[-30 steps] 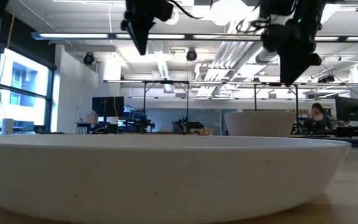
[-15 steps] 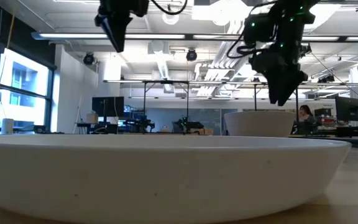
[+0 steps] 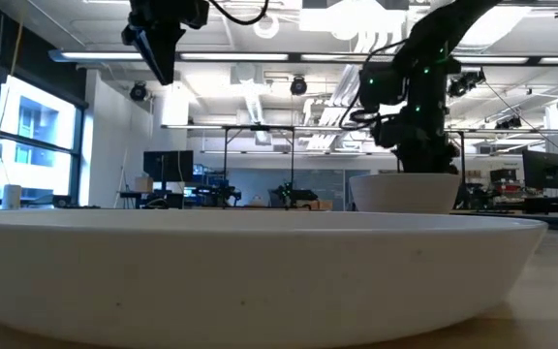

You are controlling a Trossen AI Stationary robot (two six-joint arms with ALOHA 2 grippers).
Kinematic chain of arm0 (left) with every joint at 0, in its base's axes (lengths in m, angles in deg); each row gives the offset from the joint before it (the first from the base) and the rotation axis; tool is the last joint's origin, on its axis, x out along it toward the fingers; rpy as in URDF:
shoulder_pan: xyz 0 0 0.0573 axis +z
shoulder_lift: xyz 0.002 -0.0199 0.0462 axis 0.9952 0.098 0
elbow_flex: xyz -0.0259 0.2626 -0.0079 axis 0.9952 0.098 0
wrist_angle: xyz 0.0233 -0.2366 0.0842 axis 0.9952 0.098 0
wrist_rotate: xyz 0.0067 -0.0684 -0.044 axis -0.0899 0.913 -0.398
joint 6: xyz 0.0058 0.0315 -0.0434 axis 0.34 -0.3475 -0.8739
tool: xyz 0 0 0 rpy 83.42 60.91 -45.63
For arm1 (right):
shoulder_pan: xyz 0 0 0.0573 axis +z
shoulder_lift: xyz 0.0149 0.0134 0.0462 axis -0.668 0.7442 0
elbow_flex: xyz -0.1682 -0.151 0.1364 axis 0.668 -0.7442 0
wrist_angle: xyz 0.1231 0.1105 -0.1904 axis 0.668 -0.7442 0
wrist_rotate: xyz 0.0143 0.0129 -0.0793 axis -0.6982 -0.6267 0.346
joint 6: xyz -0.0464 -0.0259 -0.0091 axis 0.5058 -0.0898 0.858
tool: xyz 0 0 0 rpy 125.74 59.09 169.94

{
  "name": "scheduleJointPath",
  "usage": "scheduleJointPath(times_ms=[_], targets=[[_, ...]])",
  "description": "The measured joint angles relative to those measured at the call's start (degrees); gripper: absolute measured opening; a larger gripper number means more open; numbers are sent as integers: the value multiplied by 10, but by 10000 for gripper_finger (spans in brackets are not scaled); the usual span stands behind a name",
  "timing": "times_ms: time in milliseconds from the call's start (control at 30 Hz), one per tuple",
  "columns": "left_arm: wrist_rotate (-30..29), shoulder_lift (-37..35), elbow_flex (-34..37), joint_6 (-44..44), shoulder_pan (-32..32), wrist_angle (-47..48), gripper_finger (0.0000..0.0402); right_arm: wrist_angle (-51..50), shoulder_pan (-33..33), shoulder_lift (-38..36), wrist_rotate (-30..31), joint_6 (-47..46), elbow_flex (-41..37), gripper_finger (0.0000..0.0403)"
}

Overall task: Set table place
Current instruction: Put the white bowl on the white plate

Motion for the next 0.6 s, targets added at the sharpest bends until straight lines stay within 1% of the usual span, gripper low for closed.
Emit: scheduleJointPath(times_ms=[100,167,233,333,367,500,600], targets=[[0,0,0,1,0,0,92,7,0,24,-10,1,0,168],[1,0,0,1,0,0,92,6,0,32,-22,-6,0,142],[5,0,0,1,0,0,92,6,0,33,-31,-10,0,102],[6,0,0,1,0,1,92,5,0,22,-33,-11,0,24],[6,0,0,2,0,1,92,5,0,14,-33,-11,0,13],[6,0,0,2,0,1,92,-26,6,-22,-35,-27,21,4],[6,0,0,6,0,1,92,-54,23,-51,-36,-48,63,2]])
